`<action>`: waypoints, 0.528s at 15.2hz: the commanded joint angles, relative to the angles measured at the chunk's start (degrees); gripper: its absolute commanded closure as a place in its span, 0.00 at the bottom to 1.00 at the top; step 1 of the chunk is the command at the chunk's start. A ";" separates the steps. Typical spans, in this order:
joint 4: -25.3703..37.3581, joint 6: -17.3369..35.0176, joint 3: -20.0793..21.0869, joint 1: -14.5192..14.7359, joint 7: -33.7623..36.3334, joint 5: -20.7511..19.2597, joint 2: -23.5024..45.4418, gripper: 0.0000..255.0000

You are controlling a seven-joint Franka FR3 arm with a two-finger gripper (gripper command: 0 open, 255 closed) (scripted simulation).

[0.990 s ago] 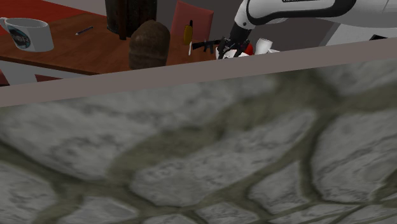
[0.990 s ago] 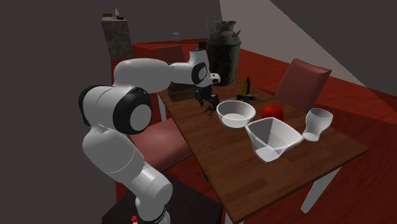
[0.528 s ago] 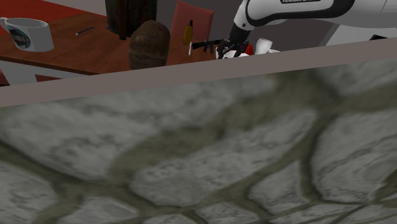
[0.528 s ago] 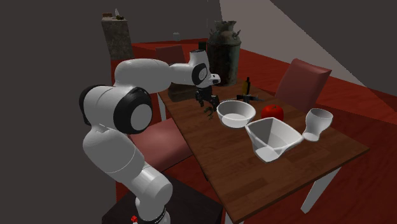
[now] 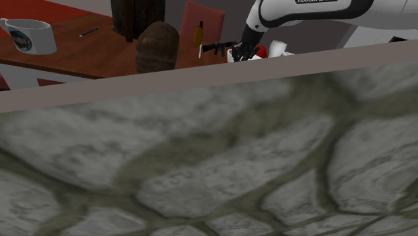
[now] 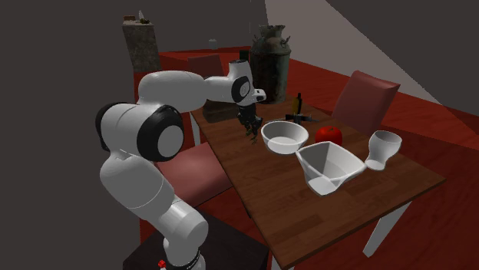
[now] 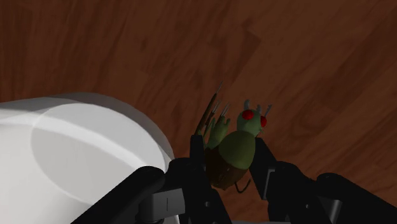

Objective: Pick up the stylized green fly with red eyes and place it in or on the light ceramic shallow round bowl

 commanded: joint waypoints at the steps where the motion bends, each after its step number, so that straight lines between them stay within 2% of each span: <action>1: -0.01 0.00 0.00 0.00 0.00 0.00 0.01 1.00; 8: 4.50 -4.58 -0.05 0.00 -0.49 0.18 -0.09 1.00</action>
